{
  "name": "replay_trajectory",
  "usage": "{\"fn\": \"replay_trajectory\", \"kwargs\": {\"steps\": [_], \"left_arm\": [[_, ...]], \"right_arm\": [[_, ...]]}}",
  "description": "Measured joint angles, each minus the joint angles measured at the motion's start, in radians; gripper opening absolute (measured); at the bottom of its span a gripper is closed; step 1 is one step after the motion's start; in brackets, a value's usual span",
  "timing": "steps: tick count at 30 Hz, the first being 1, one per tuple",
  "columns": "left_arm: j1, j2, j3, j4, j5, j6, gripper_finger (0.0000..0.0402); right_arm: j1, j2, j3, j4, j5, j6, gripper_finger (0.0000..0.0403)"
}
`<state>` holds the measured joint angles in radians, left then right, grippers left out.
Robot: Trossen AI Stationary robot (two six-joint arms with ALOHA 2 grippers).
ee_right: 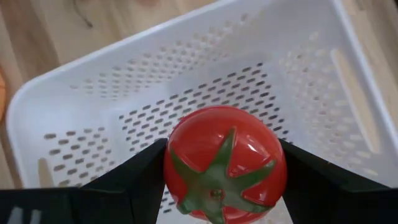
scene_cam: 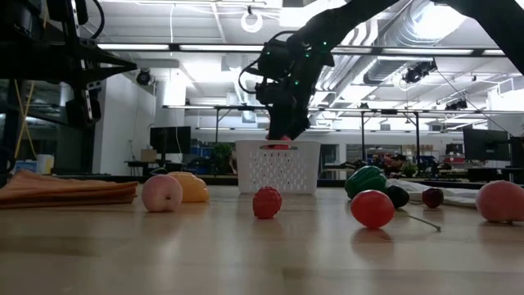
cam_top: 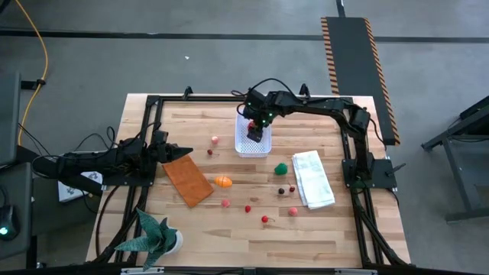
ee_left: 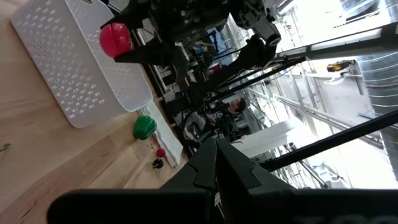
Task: Pick and placing Produce into tupperware
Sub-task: Put the tomato into the white bin
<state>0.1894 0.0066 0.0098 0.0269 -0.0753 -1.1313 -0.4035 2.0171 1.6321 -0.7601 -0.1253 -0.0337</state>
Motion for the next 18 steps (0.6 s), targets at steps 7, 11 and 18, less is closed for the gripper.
{"fn": "replay_trajectory", "kwargs": {"steps": [7,11,18], "left_arm": [[0.000,0.000,0.000,0.000,0.000,0.000,0.0001],[0.000,0.000,0.000,0.000,0.001,-0.001,0.0001],[0.000,0.000,0.000,0.000,0.004,-0.001,0.0001]], "right_arm": [[-0.003,0.022,0.000,0.031,-0.004,0.019,0.0249],[0.000,0.051,0.000,0.018,-0.008,0.029,0.0249],[0.000,0.074,0.000,0.019,-0.008,0.035,0.0249]]}}
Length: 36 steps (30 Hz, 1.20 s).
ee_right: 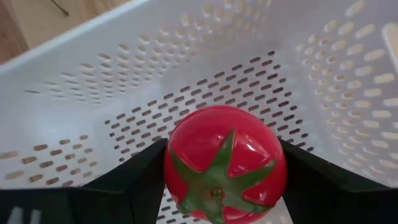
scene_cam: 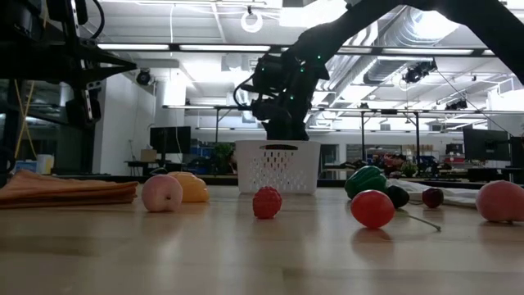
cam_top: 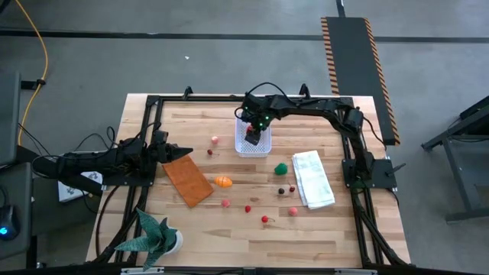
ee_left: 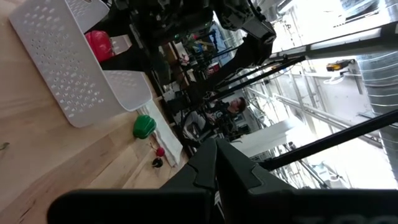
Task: Pick and placing Produce into tupperware
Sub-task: Put the tomato into the white bin, then put the bell pepper into the white bin
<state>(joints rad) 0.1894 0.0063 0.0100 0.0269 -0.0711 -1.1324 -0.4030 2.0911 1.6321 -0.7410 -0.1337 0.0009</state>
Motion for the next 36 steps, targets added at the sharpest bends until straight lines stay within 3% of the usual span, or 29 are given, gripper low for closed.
{"fn": "replay_trajectory", "kwargs": {"steps": [12,17,23,36], "left_arm": [[0.000,0.000,0.000,0.000,0.000,0.001,0.0001],[0.000,0.000,0.000,0.000,0.000,0.001,0.0001],[0.000,0.000,0.000,0.000,0.000,0.001,0.0001],[0.000,0.000,0.000,0.000,0.001,0.001,0.0001]], "right_arm": [[0.000,0.000,0.000,0.002,-0.003,0.024,0.0249],[-0.002,0.000,0.000,0.005,-0.051,0.029,0.0257],[-0.002,0.000,0.000,0.005,-0.041,0.045,0.0280],[-0.002,0.000,0.000,0.005,-0.038,0.044,0.0282]]}}
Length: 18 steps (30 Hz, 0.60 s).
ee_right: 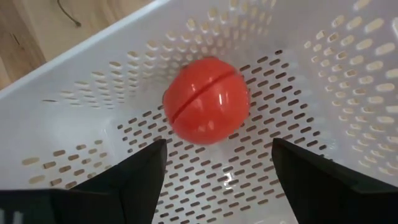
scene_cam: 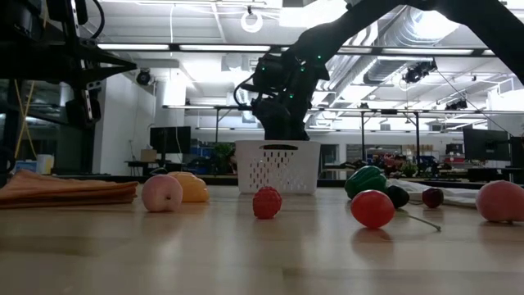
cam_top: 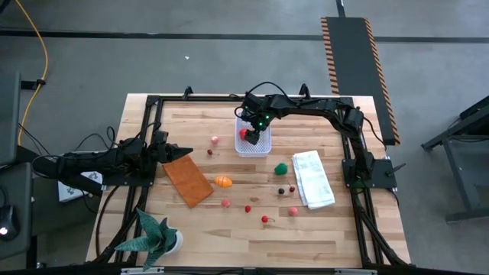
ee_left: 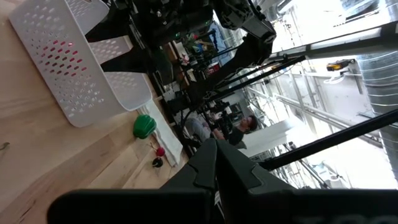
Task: Pick and placing Produce into tupperware
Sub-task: Put the bell pepper into the white bin
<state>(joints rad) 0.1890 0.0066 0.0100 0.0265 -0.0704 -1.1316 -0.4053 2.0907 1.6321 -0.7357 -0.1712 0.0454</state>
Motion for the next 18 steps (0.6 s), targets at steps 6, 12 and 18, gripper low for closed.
{"fn": "replay_trajectory", "kwargs": {"steps": [6,12,18], "left_arm": [[0.000,0.000,0.000,0.000,0.000,0.000,0.0001],[0.000,0.000,0.000,0.000,0.000,0.000,0.0001],[0.000,0.000,0.000,0.000,0.000,0.000,0.0001]], "right_arm": [[0.000,0.000,0.005,-0.017,0.002,0.000,0.0282],[0.000,-0.001,0.086,-0.124,0.002,-0.030,0.0282],[0.000,-0.002,0.185,-0.164,0.001,-0.073,0.0282]]}}
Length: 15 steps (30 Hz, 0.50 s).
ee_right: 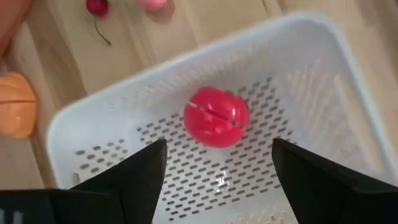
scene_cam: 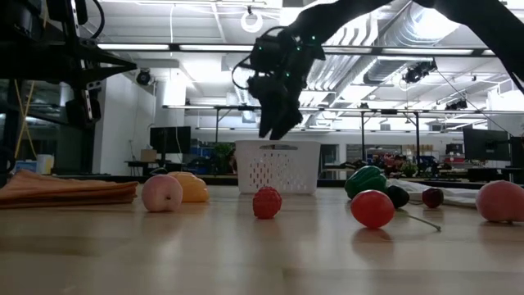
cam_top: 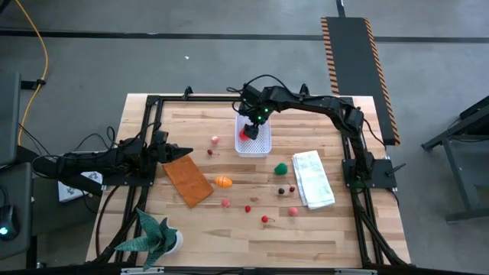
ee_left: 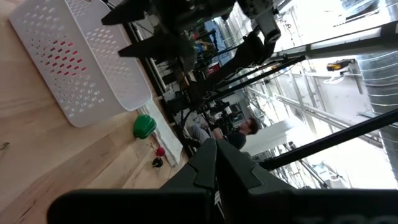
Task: Pick and placing Produce into tupperware
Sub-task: Put the bell pepper into the white bin
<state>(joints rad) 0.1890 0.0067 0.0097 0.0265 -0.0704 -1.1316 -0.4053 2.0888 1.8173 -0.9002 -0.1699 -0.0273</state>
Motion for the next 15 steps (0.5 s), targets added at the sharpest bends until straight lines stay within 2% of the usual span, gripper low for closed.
{"fn": "replay_trajectory", "kwargs": {"steps": [15], "left_arm": [[0.000,0.000,0.000,-0.002,0.019,0.000,0.0001]], "right_arm": [[0.000,0.000,0.239,-0.222,0.000,-0.041,0.0281]]}}
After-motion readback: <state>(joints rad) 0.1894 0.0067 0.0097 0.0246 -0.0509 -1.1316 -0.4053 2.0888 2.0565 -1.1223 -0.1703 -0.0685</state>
